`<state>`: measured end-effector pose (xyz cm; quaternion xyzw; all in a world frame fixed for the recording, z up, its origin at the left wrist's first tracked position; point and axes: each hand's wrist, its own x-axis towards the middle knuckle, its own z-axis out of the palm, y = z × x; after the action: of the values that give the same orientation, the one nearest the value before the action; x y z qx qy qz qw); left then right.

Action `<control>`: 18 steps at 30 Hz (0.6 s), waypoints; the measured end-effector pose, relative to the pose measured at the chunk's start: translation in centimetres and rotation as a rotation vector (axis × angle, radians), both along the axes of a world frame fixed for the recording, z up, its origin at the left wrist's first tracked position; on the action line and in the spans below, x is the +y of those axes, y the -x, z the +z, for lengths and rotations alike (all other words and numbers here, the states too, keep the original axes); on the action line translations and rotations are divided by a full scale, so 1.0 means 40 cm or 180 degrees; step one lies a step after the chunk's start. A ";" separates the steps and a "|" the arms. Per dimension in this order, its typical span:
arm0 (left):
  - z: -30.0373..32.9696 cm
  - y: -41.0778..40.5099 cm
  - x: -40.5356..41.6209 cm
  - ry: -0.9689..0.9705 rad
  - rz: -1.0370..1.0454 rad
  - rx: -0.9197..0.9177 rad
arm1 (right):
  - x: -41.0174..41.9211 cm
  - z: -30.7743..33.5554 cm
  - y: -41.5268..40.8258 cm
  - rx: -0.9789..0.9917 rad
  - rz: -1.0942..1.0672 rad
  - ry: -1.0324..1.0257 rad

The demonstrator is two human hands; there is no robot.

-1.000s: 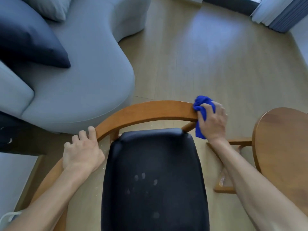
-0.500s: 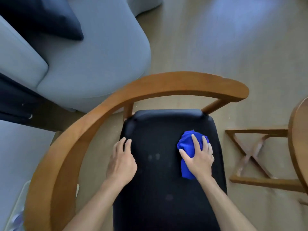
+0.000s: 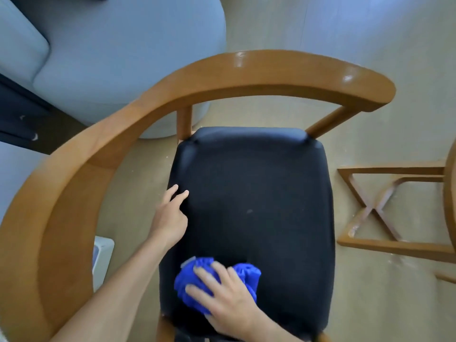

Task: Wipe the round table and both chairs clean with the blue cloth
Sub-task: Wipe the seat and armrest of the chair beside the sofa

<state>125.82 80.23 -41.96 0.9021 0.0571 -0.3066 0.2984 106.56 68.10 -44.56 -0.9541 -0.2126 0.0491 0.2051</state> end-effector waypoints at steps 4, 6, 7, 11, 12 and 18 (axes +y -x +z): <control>0.001 0.013 -0.002 -0.0030 -0.0086 0.0085 | -0.126 0.010 -0.028 -0.0053 0.1026 0.0279; -0.001 0.018 -0.006 -0.0086 -0.0129 0.0051 | -0.218 0.010 -0.155 -0.0256 0.0762 0.0345; -0.002 0.021 -0.009 -0.0123 -0.0134 0.0024 | -0.270 0.009 -0.231 -0.0428 0.0381 0.0413; -0.001 0.034 -0.018 -0.0254 -0.0222 -0.0001 | -0.483 0.017 -0.471 -0.0194 -0.2174 0.0914; -0.001 0.035 -0.018 -0.0304 -0.0253 -0.0002 | -0.506 0.013 -0.487 0.0101 -0.2500 0.0901; 0.004 0.047 -0.042 -0.0730 -0.0593 0.0133 | -0.389 0.014 -0.387 0.0362 -0.3076 0.1189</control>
<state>123.95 78.54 -41.79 0.9250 0.0140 -0.3432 0.1624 122.05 52.53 -43.99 -0.9595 0.2759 0.0376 0.0418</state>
